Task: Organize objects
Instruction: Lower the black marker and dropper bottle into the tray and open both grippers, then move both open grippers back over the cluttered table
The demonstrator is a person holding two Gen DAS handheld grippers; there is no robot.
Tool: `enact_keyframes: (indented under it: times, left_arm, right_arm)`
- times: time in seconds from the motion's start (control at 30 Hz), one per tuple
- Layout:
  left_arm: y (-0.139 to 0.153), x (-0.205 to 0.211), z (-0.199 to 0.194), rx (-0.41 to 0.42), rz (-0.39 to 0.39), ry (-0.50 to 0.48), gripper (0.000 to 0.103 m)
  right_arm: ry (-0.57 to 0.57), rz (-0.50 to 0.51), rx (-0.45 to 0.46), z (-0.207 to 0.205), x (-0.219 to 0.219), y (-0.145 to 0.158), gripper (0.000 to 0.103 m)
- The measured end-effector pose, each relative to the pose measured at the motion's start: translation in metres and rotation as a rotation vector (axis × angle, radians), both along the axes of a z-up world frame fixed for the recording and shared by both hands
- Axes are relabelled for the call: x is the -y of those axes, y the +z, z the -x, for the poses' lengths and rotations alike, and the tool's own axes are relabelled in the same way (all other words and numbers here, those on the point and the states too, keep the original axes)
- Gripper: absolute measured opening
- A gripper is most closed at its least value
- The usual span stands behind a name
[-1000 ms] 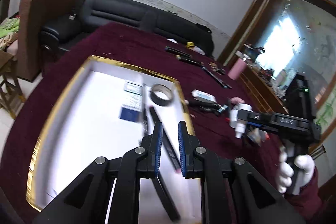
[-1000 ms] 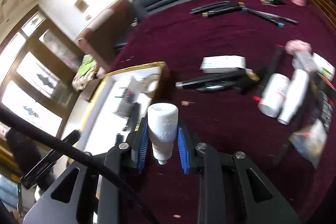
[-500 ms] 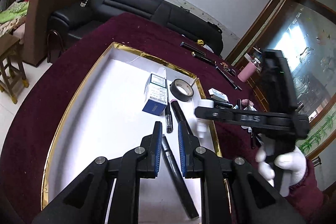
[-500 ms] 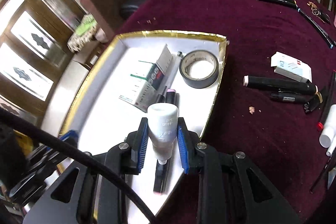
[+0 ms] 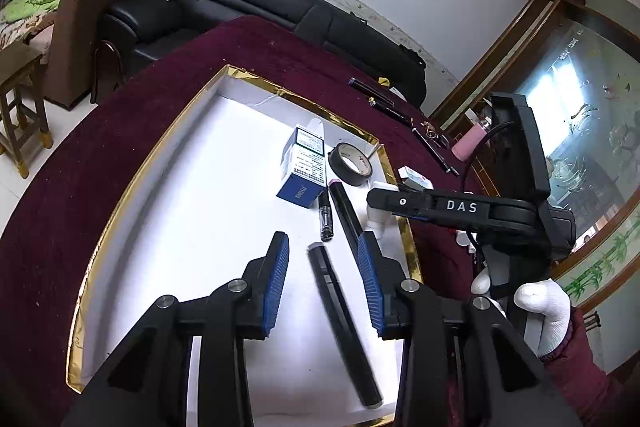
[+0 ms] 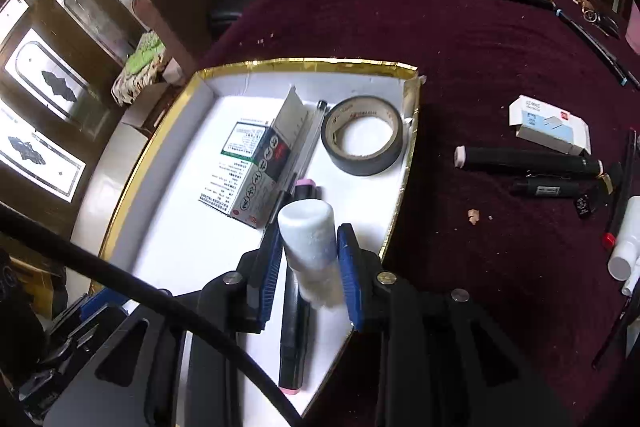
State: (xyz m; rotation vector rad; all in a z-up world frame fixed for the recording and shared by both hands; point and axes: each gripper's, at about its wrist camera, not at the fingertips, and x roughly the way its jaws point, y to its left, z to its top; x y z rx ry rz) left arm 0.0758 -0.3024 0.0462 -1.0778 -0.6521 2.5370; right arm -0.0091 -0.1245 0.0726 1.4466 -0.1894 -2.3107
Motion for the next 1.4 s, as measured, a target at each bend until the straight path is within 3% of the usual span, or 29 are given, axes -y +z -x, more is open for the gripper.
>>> enact_keyframes:
  times: [0.1, 0.27, 0.5, 0.57, 0.73, 0.8, 0.87, 0.97, 1.1, 1.27, 1.4]
  left_arm:
    - [0.001, -0.004, -0.001, -0.007, -0.011, -0.001, 0.032]
    - [0.003, -0.012, 0.000, -0.007, -0.022, 0.016, 0.045]
    - [0.000, -0.052, 0.006, 0.081, 0.213, -0.069, 0.045]
    - [-0.006, -0.067, 0.008, 0.121, 0.259, -0.111, 0.045]
    - [-0.027, -0.103, 0.012, 0.234, 0.396, -0.203, 0.044]
    - [-0.028, -0.115, 0.014, 0.232, 0.462, -0.221, 0.043]
    - [-0.027, -0.121, 0.021, 0.245, 0.454, -0.237, 0.027]
    - [-0.028, -0.135, 0.035, 0.247, 0.501, -0.242, 0.018]
    - [-0.028, -0.142, 0.057, 0.248, 0.540, -0.223, 0.013]
    - [-0.019, -0.123, 0.066, 0.231, 0.420, -0.157, 0.014]
    - [0.007, -0.109, 0.044, 0.111, 0.321, -0.146, 0.021]
  right_arm:
    - [-0.012, 0.023, -0.021, -0.003, -0.008, 0.007, 0.032]
    - [-0.055, 0.085, -0.049, -0.015, -0.035, 0.022, 0.033]
    - [-0.087, 0.121, -0.086, -0.040, -0.072, 0.032, 0.038]
    - [-0.106, 0.149, -0.078, -0.044, -0.083, 0.031, 0.047]
    - [-0.166, 0.193, -0.074, -0.052, -0.112, 0.031, 0.048]
    - [-0.178, 0.207, -0.074, -0.054, -0.120, 0.030, 0.048]
    - [-0.200, 0.226, -0.070, -0.058, -0.134, 0.029, 0.048]
    - [-0.238, 0.252, -0.066, -0.061, -0.153, 0.028, 0.048]
    - [-0.275, 0.270, -0.065, -0.065, -0.174, 0.027, 0.047]
    - [-0.282, 0.272, -0.114, -0.077, -0.192, 0.040, 0.047]
    - [-0.307, 0.224, -0.247, -0.099, -0.207, 0.072, 0.047]
